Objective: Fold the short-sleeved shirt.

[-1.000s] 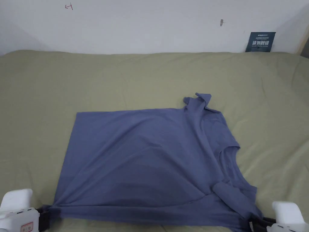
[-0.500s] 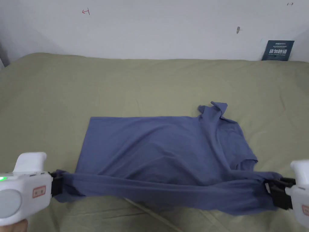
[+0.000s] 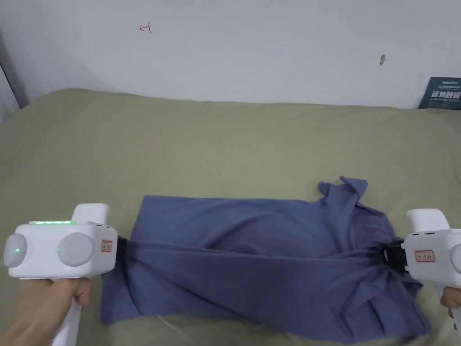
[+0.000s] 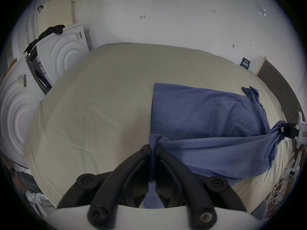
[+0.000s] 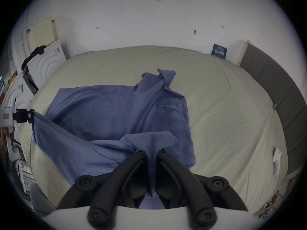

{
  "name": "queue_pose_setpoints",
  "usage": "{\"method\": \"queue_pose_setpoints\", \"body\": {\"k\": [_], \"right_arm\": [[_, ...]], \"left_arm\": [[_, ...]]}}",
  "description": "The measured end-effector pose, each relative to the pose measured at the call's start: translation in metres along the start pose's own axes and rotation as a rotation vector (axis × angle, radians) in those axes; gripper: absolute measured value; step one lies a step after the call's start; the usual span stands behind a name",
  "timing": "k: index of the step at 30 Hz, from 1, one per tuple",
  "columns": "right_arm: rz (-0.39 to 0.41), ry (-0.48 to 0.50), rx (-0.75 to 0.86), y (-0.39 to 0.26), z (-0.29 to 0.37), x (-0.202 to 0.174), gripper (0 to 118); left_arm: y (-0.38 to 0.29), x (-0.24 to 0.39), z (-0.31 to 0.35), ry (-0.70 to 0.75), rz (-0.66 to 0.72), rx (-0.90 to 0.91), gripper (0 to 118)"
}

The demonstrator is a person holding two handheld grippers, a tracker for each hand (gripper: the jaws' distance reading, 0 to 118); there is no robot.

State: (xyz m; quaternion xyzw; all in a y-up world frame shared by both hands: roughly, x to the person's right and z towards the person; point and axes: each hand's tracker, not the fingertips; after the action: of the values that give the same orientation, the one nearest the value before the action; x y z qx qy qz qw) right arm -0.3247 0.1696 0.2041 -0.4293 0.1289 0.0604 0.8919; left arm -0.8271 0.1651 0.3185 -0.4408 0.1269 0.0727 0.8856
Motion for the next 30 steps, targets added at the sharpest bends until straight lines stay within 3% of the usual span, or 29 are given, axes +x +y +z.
{"method": "queue_pose_setpoints", "body": {"k": [3,4,5,6,7,10,15,17,18,19,21,30], "right_arm": [[0.001,-0.01,-0.029,0.003,-0.018,0.0,10],[-0.005,-0.01,-0.028,0.004,-0.021,0.001,16],[-0.024,-0.011,-0.028,0.004,-0.023,0.003,38],[-0.067,-0.019,-0.016,0.002,-0.021,0.005,86],[-0.096,-0.011,-0.019,0.0,-0.022,0.01,115],[-0.11,0.0,-0.003,-0.016,-0.005,0.015,116],[-0.071,-0.029,0.028,-0.062,0.051,0.003,105],[-0.094,-0.033,0.079,-0.086,0.064,0.0,77],[-0.096,-0.041,0.089,-0.097,0.072,-0.003,45],[-0.104,-0.044,0.109,-0.108,0.079,-0.006,19],[-0.112,-0.045,0.117,-0.128,0.084,-0.008,5],[-0.125,-0.023,0.144,-0.152,0.105,-0.014,2]], "left_arm": [[0.003,0.002,-0.02,-0.004,0.016,-0.017,5],[0.003,0.003,-0.025,-0.006,0.016,-0.02,10],[0.003,0.003,-0.028,-0.01,0.009,-0.02,30],[0.001,0.005,-0.03,-0.017,0.001,-0.014,84],[-0.001,0.004,-0.03,-0.015,0.003,-0.014,116],[-0.01,-0.002,-0.016,-0.03,0.013,0.034,118],[-0.042,-0.01,0.035,0.022,0.011,0.073,115],[-0.06,-0.013,0.055,0.014,0.028,0.095,108],[-0.071,-0.02,0.05,0.006,0.053,0.107,92],[-0.08,-0.023,0.054,-0.007,0.069,0.102,67],[-0.095,-0.027,0.05,-0.007,0.088,0.078,0],[-0.109,-0.015,0.054,-0.019,0.058,0.052,0]]}}
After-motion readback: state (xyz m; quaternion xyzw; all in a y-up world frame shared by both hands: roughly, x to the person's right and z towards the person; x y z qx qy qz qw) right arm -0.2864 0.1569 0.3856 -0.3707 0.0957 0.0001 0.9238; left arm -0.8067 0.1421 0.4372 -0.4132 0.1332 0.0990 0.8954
